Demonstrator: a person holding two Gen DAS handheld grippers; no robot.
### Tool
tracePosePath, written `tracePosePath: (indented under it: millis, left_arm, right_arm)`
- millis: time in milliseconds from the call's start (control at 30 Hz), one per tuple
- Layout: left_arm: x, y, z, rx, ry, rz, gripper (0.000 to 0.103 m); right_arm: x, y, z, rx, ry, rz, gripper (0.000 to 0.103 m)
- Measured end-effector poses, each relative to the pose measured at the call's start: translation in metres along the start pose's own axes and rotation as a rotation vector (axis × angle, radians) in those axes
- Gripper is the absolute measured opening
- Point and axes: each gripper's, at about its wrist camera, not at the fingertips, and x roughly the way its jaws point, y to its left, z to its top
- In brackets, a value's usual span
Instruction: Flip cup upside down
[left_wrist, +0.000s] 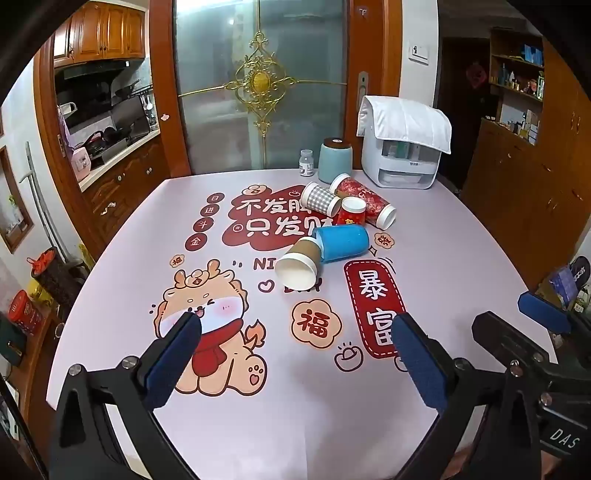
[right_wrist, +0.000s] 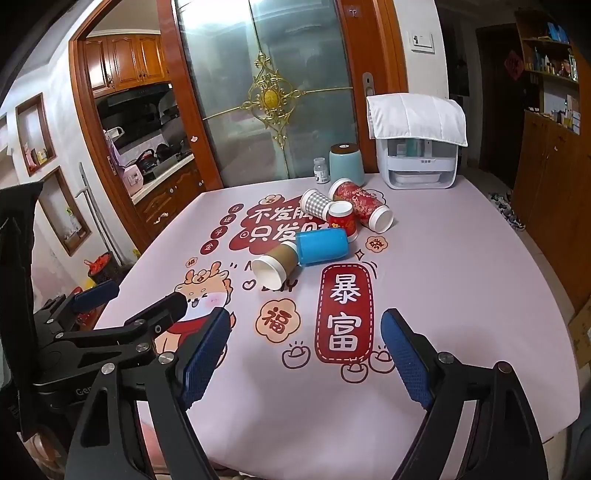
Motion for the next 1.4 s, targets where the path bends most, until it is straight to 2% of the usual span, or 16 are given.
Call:
tracePosePath:
  millis: [1400]
  left_arm:
    - [0.012,0.005,0.001,-0.012,0.045,-0.005,0.100]
  right_arm:
    - [0.013,-0.001,-0.002,0.013,0.020,0.006,0.085]
